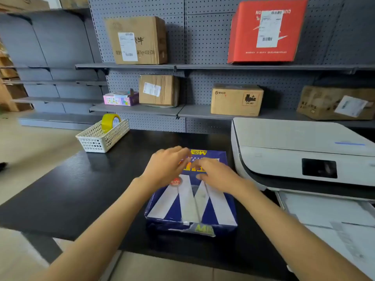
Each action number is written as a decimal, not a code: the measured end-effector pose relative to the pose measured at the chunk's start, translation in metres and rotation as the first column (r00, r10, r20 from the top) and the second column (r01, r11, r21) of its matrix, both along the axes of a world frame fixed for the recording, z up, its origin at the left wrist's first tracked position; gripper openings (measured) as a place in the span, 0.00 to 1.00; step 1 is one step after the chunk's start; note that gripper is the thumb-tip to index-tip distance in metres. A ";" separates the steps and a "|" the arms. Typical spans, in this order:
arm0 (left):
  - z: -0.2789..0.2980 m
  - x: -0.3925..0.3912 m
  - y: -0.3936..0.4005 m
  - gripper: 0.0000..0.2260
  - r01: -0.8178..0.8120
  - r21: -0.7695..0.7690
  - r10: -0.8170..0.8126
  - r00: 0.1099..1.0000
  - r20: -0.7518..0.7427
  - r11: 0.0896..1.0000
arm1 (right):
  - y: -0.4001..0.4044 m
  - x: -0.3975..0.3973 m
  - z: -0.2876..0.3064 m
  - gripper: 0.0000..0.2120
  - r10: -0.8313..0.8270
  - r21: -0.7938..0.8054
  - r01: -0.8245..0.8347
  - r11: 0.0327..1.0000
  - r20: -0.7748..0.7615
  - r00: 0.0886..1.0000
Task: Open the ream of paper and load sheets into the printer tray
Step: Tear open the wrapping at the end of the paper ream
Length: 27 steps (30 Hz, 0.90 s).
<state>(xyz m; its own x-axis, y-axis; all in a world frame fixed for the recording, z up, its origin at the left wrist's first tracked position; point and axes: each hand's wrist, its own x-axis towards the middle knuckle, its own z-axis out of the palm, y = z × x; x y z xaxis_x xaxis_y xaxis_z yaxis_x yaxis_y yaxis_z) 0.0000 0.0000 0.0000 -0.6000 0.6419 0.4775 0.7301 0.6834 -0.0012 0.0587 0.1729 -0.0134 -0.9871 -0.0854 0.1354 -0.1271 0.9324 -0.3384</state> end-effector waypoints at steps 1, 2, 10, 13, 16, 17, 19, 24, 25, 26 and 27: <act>-0.008 0.001 -0.002 0.12 -0.010 -0.040 0.012 0.999 0.037 0.999 | -0.002 0.002 -0.004 0.16 -0.006 0.008 0.006 1.000 0.029 1.000; -0.015 0.001 -0.004 0.13 -0.010 -0.059 0.014 0.998 0.066 0.998 | -0.003 0.003 -0.008 0.14 -0.008 0.013 0.007 1.000 0.034 0.999; -0.066 0.004 -0.014 0.17 0.024 -0.047 -0.015 0.982 0.186 0.999 | -0.015 -0.002 -0.019 0.07 -0.021 0.042 0.019 0.999 0.060 0.998; -0.069 0.004 -0.013 0.17 0.027 -0.038 -0.018 0.977 0.215 0.999 | -0.017 -0.006 -0.015 0.05 -0.016 0.072 0.009 0.997 0.098 0.995; -0.069 0.003 -0.014 0.17 0.022 -0.053 -0.010 0.972 0.234 0.998 | -0.018 -0.009 -0.013 0.05 -0.029 0.120 0.014 0.993 0.132 0.991; -0.069 0.002 -0.014 0.17 0.025 -0.059 -0.010 0.972 0.236 0.998 | -0.019 -0.009 -0.012 0.06 -0.030 0.140 0.012 0.990 0.128 0.991; -0.068 0.001 -0.014 0.18 0.024 -0.070 -0.006 0.969 0.247 0.997 | -0.022 -0.009 -0.012 0.06 -0.038 0.178 0.019 0.984 0.106 0.994; -0.069 0.001 -0.013 0.18 0.007 -0.094 0.021 0.956 0.292 0.996 | -0.027 -0.007 -0.012 0.06 -0.058 0.244 0.038 0.969 0.073 0.996; -0.068 0.000 -0.012 0.18 0.001 -0.093 0.027 0.953 0.301 0.996 | -0.028 -0.007 -0.011 0.06 -0.057 0.250 0.035 0.968 0.079 0.995; -0.067 0.000 -0.012 0.17 -0.006 -0.095 0.035 0.950 0.310 0.995 | -0.029 -0.006 -0.011 0.06 -0.058 0.250 0.033 0.968 0.091 0.994; -0.066 0.001 -0.011 0.17 -0.011 -0.099 0.042 0.947 0.320 0.995 | -0.030 -0.005 -0.010 0.06 -0.056 0.245 0.029 0.969 0.104 0.993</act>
<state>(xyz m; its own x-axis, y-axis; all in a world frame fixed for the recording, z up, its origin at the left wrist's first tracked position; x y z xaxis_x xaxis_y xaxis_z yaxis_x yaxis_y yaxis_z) 0.0006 -0.0112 -0.0660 -0.7290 0.6563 0.1947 0.6839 0.7107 0.1649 0.0541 0.1429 -0.0238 -0.9982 -0.0597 0.0072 -0.0601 0.9921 -0.1105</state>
